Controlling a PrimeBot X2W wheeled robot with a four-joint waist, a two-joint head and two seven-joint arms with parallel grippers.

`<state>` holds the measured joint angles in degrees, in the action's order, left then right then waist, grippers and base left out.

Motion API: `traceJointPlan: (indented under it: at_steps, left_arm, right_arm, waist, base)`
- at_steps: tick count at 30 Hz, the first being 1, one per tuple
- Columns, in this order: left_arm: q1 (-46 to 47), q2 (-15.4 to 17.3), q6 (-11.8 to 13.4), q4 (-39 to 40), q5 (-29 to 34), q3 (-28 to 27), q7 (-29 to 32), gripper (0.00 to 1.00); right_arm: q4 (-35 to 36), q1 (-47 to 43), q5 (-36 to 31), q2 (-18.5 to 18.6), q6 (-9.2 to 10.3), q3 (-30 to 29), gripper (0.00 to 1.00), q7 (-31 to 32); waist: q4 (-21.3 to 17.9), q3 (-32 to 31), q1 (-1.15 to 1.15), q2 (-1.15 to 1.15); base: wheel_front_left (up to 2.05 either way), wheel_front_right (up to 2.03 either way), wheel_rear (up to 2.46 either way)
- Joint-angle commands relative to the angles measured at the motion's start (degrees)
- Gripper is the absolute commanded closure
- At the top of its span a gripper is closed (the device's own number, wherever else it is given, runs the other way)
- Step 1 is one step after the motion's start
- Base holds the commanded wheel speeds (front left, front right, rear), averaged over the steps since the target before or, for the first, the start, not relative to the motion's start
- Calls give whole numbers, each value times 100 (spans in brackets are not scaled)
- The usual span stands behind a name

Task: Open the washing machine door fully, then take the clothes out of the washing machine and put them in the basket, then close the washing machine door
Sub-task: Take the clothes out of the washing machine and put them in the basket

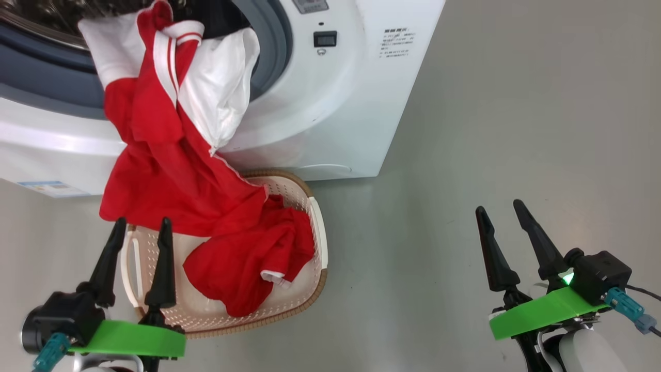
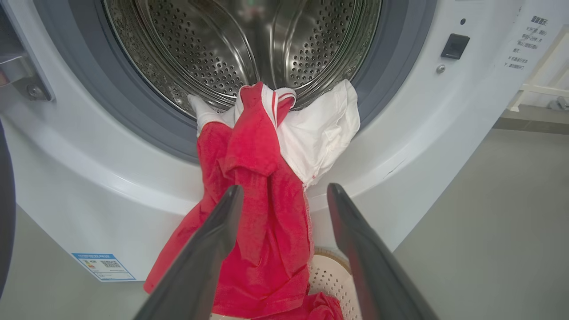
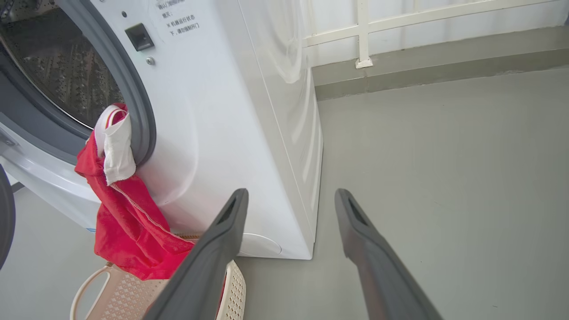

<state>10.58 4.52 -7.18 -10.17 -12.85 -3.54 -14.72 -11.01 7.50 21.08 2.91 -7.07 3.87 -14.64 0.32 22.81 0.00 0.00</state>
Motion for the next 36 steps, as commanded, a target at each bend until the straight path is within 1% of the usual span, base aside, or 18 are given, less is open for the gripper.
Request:
traceJointPlan:
  at_steps: [1, 13, 18, 21, 24, 28, 31, 36]
  left_arm:
    - [-114, 59, -31, 199, 3, -181, -28, 0]
    - [-13, 65, -31, 321, -98, -163, -28, 0]
    - [351, 208, -31, 261, -158, 20, -28, 0]
    - [863, 363, -31, 96, -199, 104, -28, 0]
    - [1455, 500, -31, -224, -258, 173, -28, 0]
    - [2315, 719, -31, -910, -331, 350, -28, 0]
    - [2934, 843, -31, -1522, -477, 477, -28, 0]
    - [3913, 1030, -31, -2699, -698, 899, -28, 0]
  right_arm:
    - [113, -72, -25, -3, -42, 107, 0, -36]
    - [146, -6, -17, -3, -42, 119, 0, -36]
    - [178, 17, -12, -3, -42, 82, 0, -36]
    - [197, 70, -17, -3, -42, 78, 0, -36]
    - [207, 129, -22, -3, -42, 87, 0, -36]
    - [212, 217, -14, -3, -42, 130, 0, -36]
    - [215, 275, 14, -3, -42, 157, 0, -36]
    - [230, 344, 47, -3, -42, 204, 0, -36]
  waist:
    - [-6, -61, 0, 0]
    - [-14, 70, 0, 0]
    - [19, 183, 0, 0]
    - [35, 292, 0, 0]
    - [34, 403, 0, 0]
    - [-19, 539, 0, 0]
    - [-79, 628, 0, 0]
    - [-170, 786, 0, 0]
  base:
    - [0, 0, 0]
    - [0, 0, 0]
    - [0, 0, 0]
    - [0, 0, 0]
    - [0, 0, 0]
    - [0, 0, 0]
    - [0, 0, 0]
    - [0, 0, 0]
